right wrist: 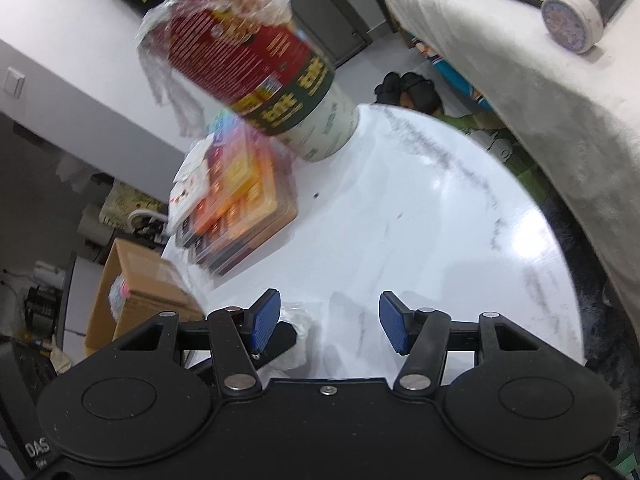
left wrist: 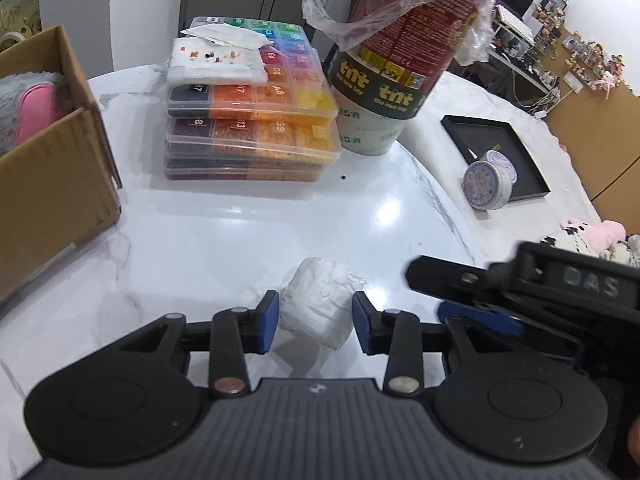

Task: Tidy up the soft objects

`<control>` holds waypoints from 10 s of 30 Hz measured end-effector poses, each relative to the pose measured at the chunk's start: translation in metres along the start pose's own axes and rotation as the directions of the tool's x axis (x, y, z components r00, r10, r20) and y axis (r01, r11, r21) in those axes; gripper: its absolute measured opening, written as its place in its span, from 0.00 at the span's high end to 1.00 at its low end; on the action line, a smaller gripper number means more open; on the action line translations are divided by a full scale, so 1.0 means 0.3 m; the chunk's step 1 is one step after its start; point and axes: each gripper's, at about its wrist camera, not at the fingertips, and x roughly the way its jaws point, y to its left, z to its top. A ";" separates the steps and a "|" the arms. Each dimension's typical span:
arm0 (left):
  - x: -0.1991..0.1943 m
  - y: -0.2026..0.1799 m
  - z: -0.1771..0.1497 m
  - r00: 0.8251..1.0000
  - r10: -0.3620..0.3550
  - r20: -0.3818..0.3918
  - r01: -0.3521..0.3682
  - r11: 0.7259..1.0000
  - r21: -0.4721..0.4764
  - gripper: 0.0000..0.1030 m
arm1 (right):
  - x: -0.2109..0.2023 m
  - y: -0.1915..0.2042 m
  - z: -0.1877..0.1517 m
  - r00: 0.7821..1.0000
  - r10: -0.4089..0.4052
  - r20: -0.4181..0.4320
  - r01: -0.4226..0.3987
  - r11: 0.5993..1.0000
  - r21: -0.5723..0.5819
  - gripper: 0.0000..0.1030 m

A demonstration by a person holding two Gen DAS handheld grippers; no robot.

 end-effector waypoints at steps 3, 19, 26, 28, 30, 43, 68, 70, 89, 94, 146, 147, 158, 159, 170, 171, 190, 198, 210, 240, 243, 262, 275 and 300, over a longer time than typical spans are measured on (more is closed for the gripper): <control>-0.033 -0.007 -0.021 1.000 -0.019 0.005 0.019 1.000 0.007 0.63 | 0.011 0.017 -0.017 0.999 0.020 -0.030 -0.020 1.000 -0.013 0.46; -0.205 0.060 -0.105 1.000 -0.006 0.026 0.006 1.000 0.000 0.63 | 0.035 0.133 -0.132 0.968 0.166 -0.186 -0.174 0.984 -0.029 0.62; -0.287 0.112 -0.128 0.999 0.011 0.042 -0.011 1.000 -0.006 0.63 | 0.014 0.231 -0.182 0.964 0.170 -0.207 -0.194 0.976 -0.100 0.63; -0.311 0.128 -0.131 0.999 0.012 0.048 -0.012 1.000 -0.009 0.63 | 0.009 0.259 -0.191 0.962 0.170 -0.213 -0.198 0.973 -0.117 0.63; -0.335 0.145 -0.133 0.999 0.014 0.053 -0.013 1.000 -0.015 0.63 | 0.005 0.287 -0.200 0.961 0.168 -0.217 -0.200 0.971 -0.132 0.63; -0.470 0.232 -0.099 0.995 0.030 0.099 -0.025 0.998 -0.056 0.63 | -0.011 0.476 -0.222 0.964 0.155 -0.218 -0.204 0.952 -0.227 0.64; -0.641 0.466 0.020 0.978 0.047 0.203 -0.028 0.995 -0.099 0.63 | 0.054 0.821 -0.225 0.958 0.178 -0.226 -0.250 0.901 -0.354 0.63; -0.644 0.485 0.025 0.977 0.048 0.205 -0.027 0.994 -0.104 0.63 | 0.062 0.834 -0.228 0.957 0.177 -0.229 -0.252 0.899 -0.358 0.63; -0.646 0.596 0.129 0.975 0.046 0.219 -0.022 0.993 -0.112 0.63 | 0.139 0.949 -0.182 0.954 0.182 -0.238 -0.261 0.895 -0.362 0.62; -0.636 0.625 0.159 0.972 0.067 0.224 -0.041 0.992 -0.120 0.63 | 0.168 0.960 -0.153 0.946 0.198 -0.257 -0.280 0.898 -0.338 0.61; -0.656 0.639 0.140 0.968 0.221 0.122 -0.193 0.959 -0.207 0.16 | 0.047 0.823 -0.107 0.981 0.121 -0.149 -0.165 0.928 -0.335 0.02; -0.663 0.630 0.139 0.967 0.223 0.122 -0.196 0.959 -0.203 0.16 | 0.034 0.818 -0.105 0.984 0.113 -0.137 -0.154 0.928 -0.339 0.00; -0.727 0.532 0.113 0.965 0.238 0.114 -0.217 0.961 -0.169 0.06 | -0.117 0.754 -0.097 0.995 0.088 -0.053 -0.101 0.929 -0.355 0.00; -0.731 0.523 0.109 0.964 0.240 0.113 -0.220 0.961 -0.165 0.06 | -0.131 0.748 -0.098 0.995 0.084 -0.045 -0.095 0.930 -0.356 0.00; -0.812 0.435 0.075 0.961 0.246 0.129 -0.230 0.964 -0.132 0.05 | -0.278 0.706 -0.143 0.999 -0.019 0.046 0.036 0.906 -0.422 0.00; -0.823 0.426 0.072 0.959 0.248 0.135 -0.232 0.965 -0.125 0.05 | -0.291 0.706 -0.149 0.998 -0.027 0.056 0.048 0.901 -0.430 0.00; -1.012 0.322 -0.030 0.946 0.259 0.195 -0.249 0.966 -0.073 0.04 | -0.516 0.683 -0.242 0.981 -0.097 0.170 0.166 0.875 -0.455 0.00; -1.101 0.258 -0.098 0.937 0.248 0.245 -0.249 0.968 -0.029 0.04 | -0.627 0.691 -0.312 0.970 -0.065 0.235 0.174 0.860 -0.479 0.00; -1.193 0.178 -0.199 0.913 0.267 0.308 -0.283 0.959 0.007 0.04 | -0.723 0.702 -0.405 0.969 -0.044 0.244 0.171 0.833 -0.527 0.00; -1.237 0.170 -0.318 0.906 0.248 0.342 -0.264 0.965 0.001 0.04 | -0.787 0.680 -0.498 0.963 -0.043 0.266 0.189 0.812 -0.552 0.00; -1.235 0.167 -0.322 0.906 0.247 0.343 -0.264 0.964 0.004 0.04 | -0.781 0.675 -0.498 0.965 -0.048 0.259 0.188 0.815 -0.549 0.00; -1.216 0.173 -0.339 0.907 0.258 0.331 -0.278 0.961 0.011 0.04 | -0.767 0.674 -0.503 0.965 -0.061 0.253 0.196 0.811 -0.552 0.00; -1.220 0.180 -0.339 0.908 0.260 0.328 -0.276 0.961 0.004 0.04 | -0.766 0.676 -0.504 0.966 -0.062 0.252 0.196 0.810 -0.553 0.00; -1.244 0.177 -0.337 0.902 0.258 0.345 -0.277 0.961 0.004 0.04 | -0.786 0.686 -0.500 0.964 -0.055 0.262 0.198 0.807 -0.557 0.00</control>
